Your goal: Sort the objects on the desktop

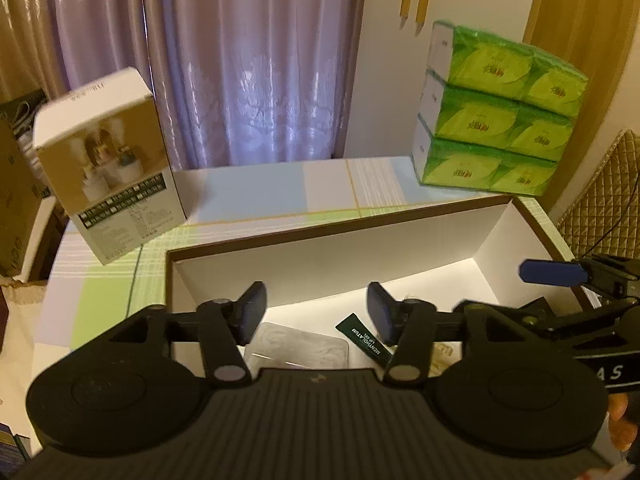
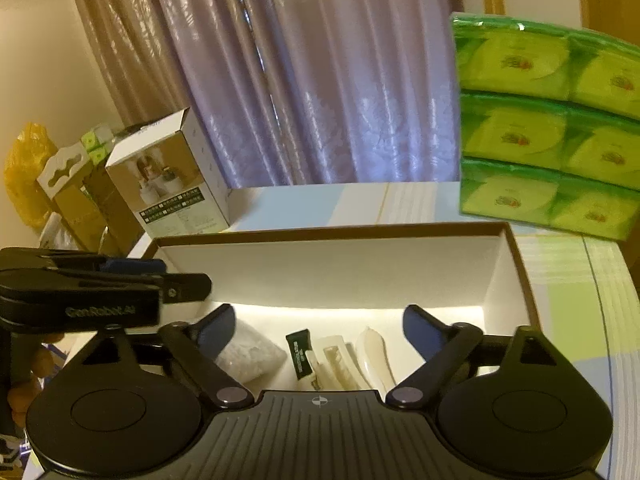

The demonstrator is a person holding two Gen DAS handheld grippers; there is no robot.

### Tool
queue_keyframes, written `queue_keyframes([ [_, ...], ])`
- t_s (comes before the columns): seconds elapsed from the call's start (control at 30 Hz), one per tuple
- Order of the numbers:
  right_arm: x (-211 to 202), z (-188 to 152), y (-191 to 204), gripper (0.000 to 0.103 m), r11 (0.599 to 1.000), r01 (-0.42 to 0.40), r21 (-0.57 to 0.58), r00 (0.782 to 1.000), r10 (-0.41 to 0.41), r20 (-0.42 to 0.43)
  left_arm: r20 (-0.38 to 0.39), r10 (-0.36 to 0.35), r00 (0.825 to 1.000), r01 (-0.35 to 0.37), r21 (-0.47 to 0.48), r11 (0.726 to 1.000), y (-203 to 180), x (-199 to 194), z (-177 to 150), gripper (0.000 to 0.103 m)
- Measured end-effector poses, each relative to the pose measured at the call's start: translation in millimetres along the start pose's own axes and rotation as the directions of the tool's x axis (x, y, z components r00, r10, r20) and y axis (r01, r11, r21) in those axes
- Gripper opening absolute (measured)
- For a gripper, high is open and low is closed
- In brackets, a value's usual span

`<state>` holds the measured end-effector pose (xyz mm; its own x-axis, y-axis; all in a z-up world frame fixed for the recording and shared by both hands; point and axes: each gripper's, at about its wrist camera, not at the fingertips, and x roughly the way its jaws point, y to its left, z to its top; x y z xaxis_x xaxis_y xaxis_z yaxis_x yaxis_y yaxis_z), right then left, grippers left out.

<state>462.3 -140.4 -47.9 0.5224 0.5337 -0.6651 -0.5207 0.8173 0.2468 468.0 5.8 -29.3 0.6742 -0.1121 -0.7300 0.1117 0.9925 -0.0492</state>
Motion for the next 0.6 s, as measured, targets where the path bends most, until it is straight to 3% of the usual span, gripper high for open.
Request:
queue_keyframes([
  [0.07,-9,-5,0,0.097,1.000,-0.004,-0.002,1.000,0.004,0.004,0.028,0.018,0.999,-0.018,0.018,1.000,-3,-11,-2,0.070],
  [0.27,-34,-25,10,0.101,0.999,0.023,-0.048,1.000,-0.022,0.021,0.123,0.100,0.987,-0.110,0.083,0.990,-14,-47,-14,0.089],
  [0.43,-54,-43,18,0.101,0.998,0.051,-0.049,0.998,-0.049,0.033,0.177,0.148,0.973,-0.165,0.085,0.983,-17,-75,-30,0.098],
  [0.6,-75,-64,26,0.101,0.995,0.092,-0.037,0.996,-0.091,0.024,0.162,0.195,0.967,-0.205,0.048,0.978,-18,-96,-52,0.102],
])
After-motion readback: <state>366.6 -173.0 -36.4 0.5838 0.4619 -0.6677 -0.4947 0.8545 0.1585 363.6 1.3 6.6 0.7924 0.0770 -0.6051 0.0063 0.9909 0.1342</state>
